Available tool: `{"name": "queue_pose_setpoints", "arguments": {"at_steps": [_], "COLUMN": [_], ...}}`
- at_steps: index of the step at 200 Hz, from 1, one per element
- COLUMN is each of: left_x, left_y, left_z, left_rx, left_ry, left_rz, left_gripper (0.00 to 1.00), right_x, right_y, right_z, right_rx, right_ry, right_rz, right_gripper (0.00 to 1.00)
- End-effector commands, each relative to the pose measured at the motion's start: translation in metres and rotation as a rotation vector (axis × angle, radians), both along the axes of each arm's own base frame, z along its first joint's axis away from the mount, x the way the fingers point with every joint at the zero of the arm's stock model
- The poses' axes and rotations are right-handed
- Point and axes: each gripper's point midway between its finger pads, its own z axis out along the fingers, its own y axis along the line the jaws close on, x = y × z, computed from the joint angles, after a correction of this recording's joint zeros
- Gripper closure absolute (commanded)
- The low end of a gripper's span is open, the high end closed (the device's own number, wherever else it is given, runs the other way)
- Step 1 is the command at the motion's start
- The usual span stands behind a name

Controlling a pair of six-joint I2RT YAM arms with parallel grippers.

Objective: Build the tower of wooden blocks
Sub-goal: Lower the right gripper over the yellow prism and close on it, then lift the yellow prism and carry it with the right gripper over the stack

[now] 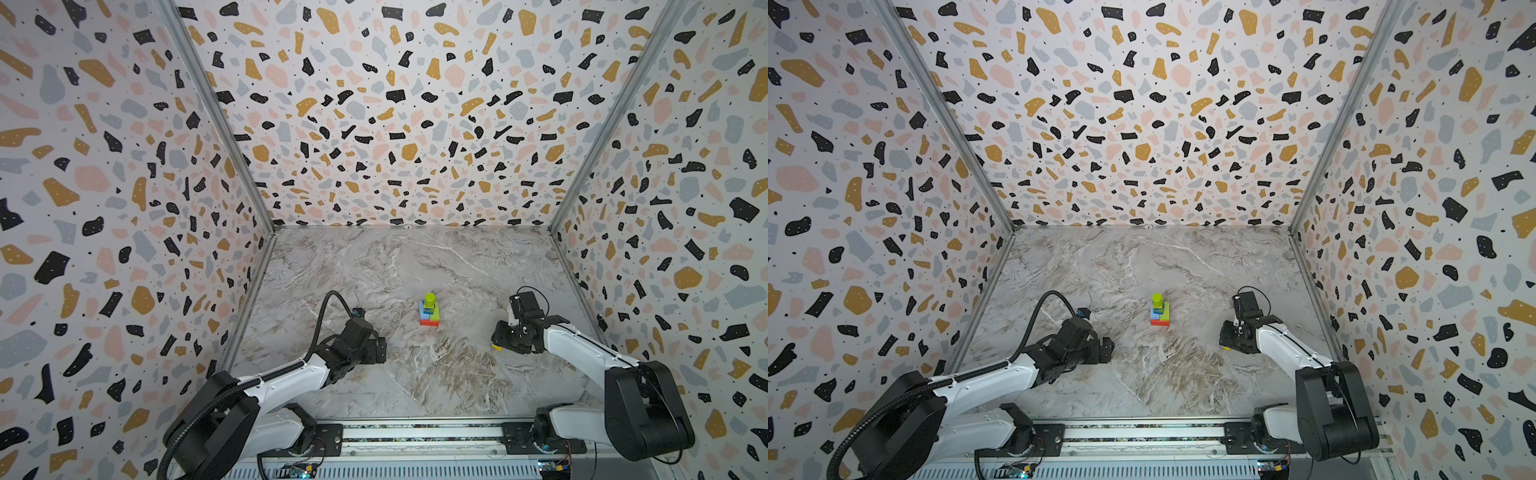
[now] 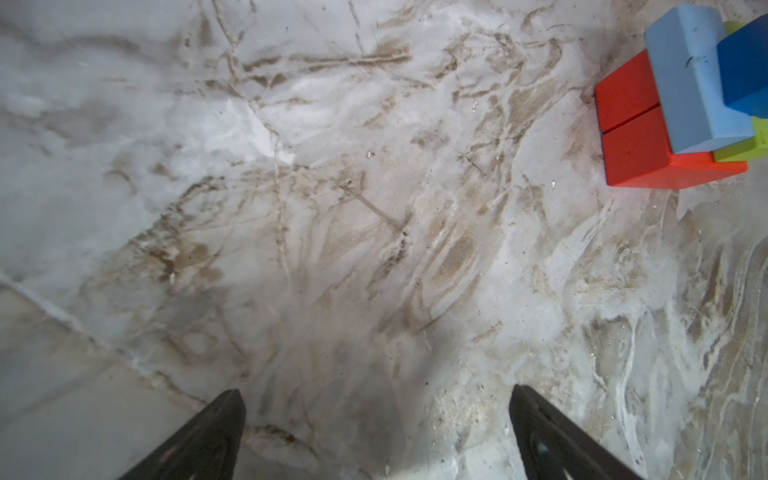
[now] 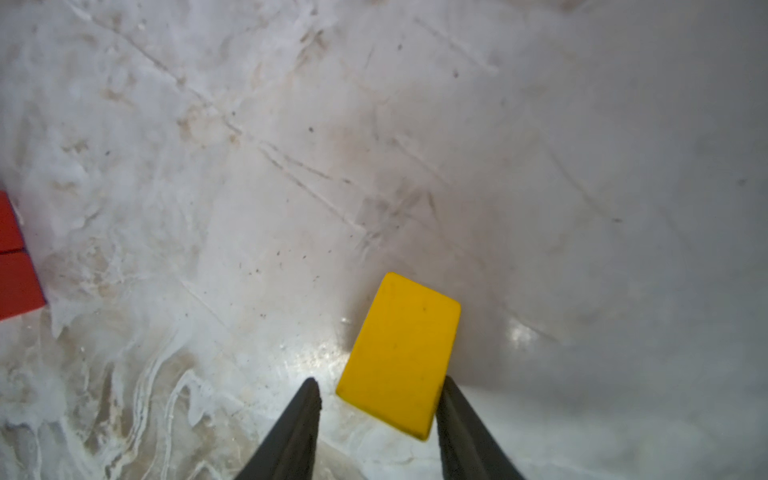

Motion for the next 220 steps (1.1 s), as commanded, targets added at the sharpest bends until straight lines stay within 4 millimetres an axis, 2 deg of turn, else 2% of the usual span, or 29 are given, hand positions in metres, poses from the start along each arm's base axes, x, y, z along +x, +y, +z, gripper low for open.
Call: {"name": "queue_pose_setpoints", "arguments": {"at_steps": [1, 30, 55, 91, 127, 164, 220], "left_x": [0.011, 0.011, 0.009, 0.008, 0.008, 0.008, 0.009], "left_y": [-0.007, -0.006, -0.005, -0.006, -0.006, -0.005, -0.007], "left_z": [0.013, 0.014, 0.012, 0.011, 0.014, 0.013, 0.012], "left_rx": [-0.012, -0.011, -0.014, -0.023, -0.020, -0.021, -0.022], "left_ry": [-0.045, -0.048, -0.050, -0.045, -0.052, -0.051, -0.049], "left_rz": [-0.008, -0.006, -0.004, -0.004, -0.007, -0.006, -0.008], "left_gripper": [0.00, 0.00, 0.00, 0.00, 0.00, 0.00, 0.00], "right_x": [-0.002, -0.001, 0.001, 0.006, 0.014, 0.020, 0.018], "right_y": [-0.001, 0.003, 0.004, 0.007, 0.010, 0.008, -0.001], "right_z": [0.001, 0.003, 0.006, 0.004, 0.002, 0.004, 0.007], "right_rx": [-0.039, -0.063, -0.084, -0.075, -0.066, -0.091, -0.152], "right_ry": [0.023, 0.020, 0.018, 0.028, 0.029, 0.028, 0.030], "right_rz": [0.014, 0.029, 0.038, 0.028, 0.018, 0.010, 0.019], "right_gripper": [0.57, 0.64, 0.65, 0.50, 0.49, 0.51, 0.61]}}
